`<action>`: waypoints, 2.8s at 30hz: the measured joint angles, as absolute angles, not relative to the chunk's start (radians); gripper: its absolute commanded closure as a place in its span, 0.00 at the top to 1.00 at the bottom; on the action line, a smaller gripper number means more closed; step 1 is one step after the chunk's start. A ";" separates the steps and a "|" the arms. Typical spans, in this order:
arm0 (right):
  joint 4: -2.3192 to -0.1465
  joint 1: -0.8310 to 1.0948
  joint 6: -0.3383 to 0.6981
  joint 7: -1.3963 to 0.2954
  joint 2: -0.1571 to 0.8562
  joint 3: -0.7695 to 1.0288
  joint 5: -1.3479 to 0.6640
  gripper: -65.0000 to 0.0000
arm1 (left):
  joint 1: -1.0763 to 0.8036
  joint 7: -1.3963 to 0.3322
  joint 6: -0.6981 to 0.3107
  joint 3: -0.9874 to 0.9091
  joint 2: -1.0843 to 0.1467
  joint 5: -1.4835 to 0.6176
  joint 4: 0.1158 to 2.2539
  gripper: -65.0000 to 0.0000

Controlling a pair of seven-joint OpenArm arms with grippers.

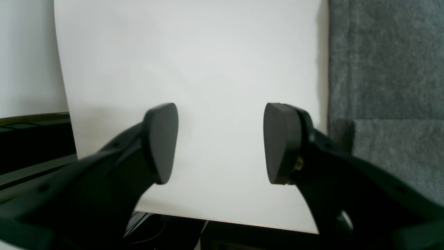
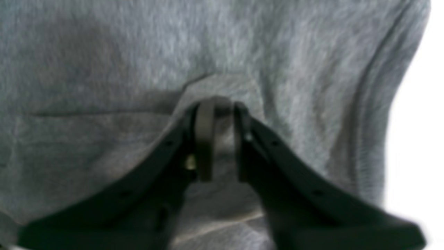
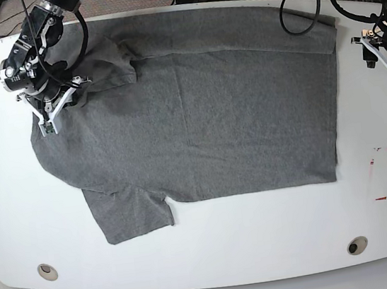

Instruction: Layout the t-shirt on the table in an organized manner, then fold the t-shirt properly

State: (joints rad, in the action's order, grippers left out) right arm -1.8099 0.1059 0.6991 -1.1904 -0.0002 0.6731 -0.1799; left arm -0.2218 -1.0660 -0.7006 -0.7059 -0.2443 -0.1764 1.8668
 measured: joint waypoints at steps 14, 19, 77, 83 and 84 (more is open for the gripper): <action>-1.810 0.131 0.699 -1.201 -0.003 0.673 -0.187 0.86 | -0.222 -1.066 -0.700 -0.706 -0.244 -0.176 1.867 0.56; -1.810 0.131 0.699 -1.200 -0.003 0.673 -0.187 0.84 | -0.222 -1.066 -0.701 -0.706 -0.245 -0.176 1.867 0.56; -1.802 0.043 0.699 -1.201 -0.001 0.609 -0.187 0.76 | -0.221 -1.062 -0.700 -0.706 -0.244 -0.177 1.819 0.56; -1.894 0.034 0.699 -1.201 0.010 0.610 -0.183 0.80 | -0.162 -1.076 -0.700 -0.707 -0.241 -0.175 1.822 0.56; -1.897 0.026 0.699 -1.201 0.019 0.611 -0.183 0.80 | -0.144 -1.070 -0.701 -0.707 -0.242 -0.178 1.825 0.56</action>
State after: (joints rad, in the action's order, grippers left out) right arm -1.8973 0.0261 0.6994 -1.2007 0.0185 0.6106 -0.1825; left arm -0.1440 -1.0702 -0.7006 -0.7067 -0.2420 -0.1776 1.8248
